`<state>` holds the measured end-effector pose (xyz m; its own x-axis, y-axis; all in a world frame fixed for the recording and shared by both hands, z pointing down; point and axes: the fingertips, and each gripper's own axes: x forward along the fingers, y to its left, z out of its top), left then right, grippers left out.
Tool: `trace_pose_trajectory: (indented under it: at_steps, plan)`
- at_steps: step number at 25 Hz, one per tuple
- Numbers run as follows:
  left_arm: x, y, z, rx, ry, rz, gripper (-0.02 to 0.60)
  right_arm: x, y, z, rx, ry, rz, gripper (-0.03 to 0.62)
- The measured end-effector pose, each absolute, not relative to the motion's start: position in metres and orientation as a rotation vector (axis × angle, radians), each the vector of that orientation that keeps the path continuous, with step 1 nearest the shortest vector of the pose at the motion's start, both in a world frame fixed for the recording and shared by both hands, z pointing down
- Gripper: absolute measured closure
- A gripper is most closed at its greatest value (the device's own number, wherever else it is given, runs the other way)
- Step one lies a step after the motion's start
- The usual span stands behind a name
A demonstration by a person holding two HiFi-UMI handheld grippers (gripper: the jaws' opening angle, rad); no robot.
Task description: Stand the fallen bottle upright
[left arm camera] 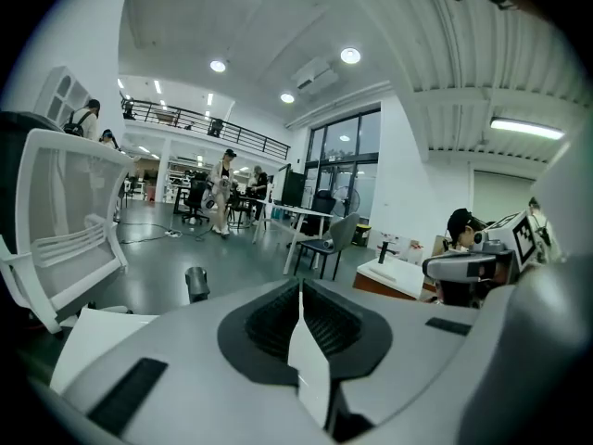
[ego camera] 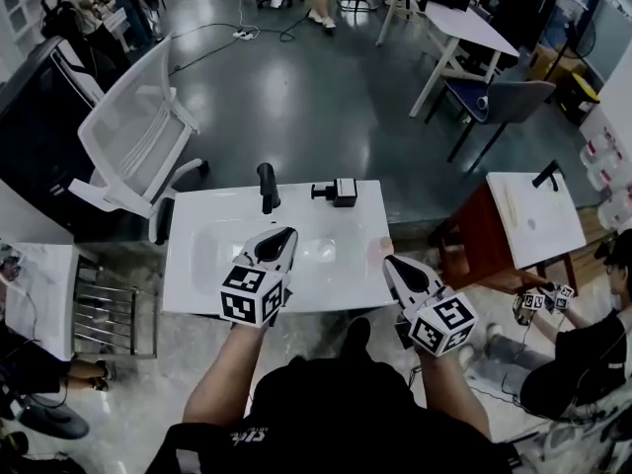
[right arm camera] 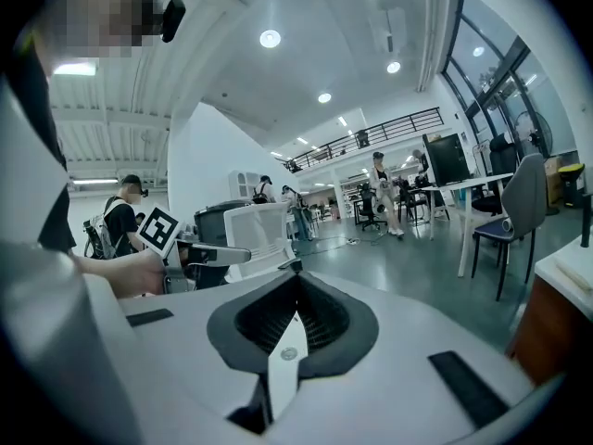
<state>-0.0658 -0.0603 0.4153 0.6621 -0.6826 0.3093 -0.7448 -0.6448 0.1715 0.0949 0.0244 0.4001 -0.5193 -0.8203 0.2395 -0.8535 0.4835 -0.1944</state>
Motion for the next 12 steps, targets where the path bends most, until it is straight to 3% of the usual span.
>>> trace_pose_trajectory:
  at_steps: [12]
  plan:
    - [0.038,-0.128,0.400,2.457,-1.304,0.355,0.555,0.214,-0.075,0.388,1.271,-2.699,0.485,0.579]
